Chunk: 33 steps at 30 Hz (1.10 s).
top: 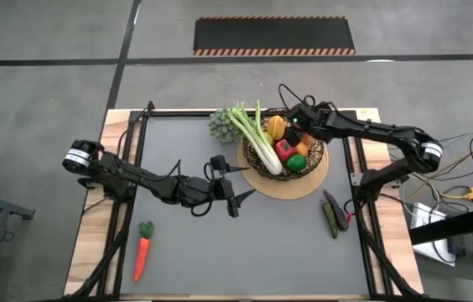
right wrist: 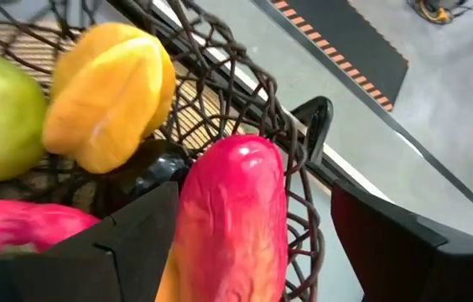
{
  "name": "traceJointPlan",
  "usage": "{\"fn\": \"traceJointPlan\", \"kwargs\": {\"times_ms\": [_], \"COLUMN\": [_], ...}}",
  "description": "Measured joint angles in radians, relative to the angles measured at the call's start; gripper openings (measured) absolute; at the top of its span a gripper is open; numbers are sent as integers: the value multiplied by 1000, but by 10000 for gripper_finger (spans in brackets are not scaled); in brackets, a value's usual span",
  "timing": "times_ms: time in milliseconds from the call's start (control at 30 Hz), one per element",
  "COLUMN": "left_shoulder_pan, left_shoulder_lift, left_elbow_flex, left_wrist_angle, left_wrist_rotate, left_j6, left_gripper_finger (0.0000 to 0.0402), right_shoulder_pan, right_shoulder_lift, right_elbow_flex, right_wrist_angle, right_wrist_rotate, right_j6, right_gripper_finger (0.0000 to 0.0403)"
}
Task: Build produce basket
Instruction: Put the orange carrot into the black wire basket
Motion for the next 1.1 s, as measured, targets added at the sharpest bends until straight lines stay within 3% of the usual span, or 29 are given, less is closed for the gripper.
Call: {"fn": "traceJointPlan", "kwargs": {"times_ms": [367, 633, 933, 1100], "left_shoulder_pan": [-5, -16, -30, -44], "left_shoulder_lift": [0, 0, 0, 0], "left_elbow_flex": [-1, -12, -12, -12], "left_wrist_angle": [-45, -53, -83, -109], "left_wrist_rotate": [0, 1, 3, 3], "left_j6": [-59, -79, -131, -201], "left_gripper_finger": [313, 313, 313, 313], "right_shoulder_pan": [95, 282, 531, 595], "right_shoulder_lift": [-96, -136, -174, -216], "right_elbow_flex": [56, 25, -139, -256], "right_wrist_angle": [-51, -28, 326, 559], "right_wrist_rotate": [-219, -238, -249, -337], "right_j6": [-5, -2, -138, -246], "right_gripper_finger": [251, 202, 168, 156]}}
